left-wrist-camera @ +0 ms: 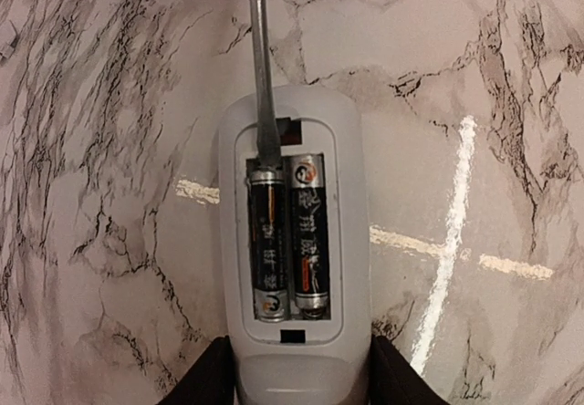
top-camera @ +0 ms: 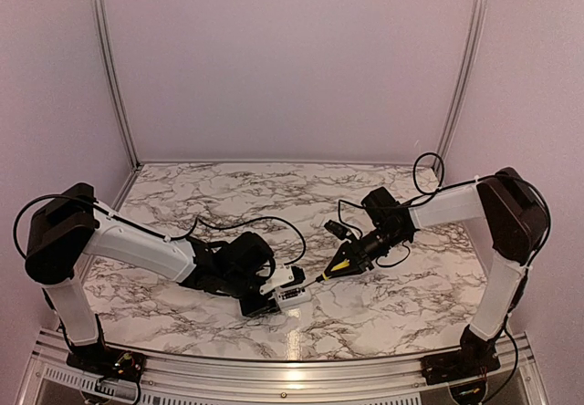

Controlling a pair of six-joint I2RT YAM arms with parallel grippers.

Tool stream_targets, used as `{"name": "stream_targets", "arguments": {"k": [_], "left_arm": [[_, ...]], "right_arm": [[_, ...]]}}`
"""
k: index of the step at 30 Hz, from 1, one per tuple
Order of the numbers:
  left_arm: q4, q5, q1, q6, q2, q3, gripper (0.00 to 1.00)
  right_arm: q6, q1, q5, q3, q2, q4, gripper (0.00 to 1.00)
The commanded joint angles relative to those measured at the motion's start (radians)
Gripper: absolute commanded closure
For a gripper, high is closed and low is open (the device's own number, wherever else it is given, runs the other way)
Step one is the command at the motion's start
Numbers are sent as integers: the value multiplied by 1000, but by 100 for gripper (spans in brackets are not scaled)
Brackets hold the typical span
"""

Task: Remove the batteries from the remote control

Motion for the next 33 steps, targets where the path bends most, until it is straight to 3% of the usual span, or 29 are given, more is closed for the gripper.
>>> {"name": "stream_targets", "arguments": {"k": [1,33], "left_arm": [[147,1,-5,9,46,67,100],[102,-8,-10,37,83,108,100]], "right_arm": [[15,87,-246,37,-36,65,100],[85,77,-302,76,-104,119,100]]}}
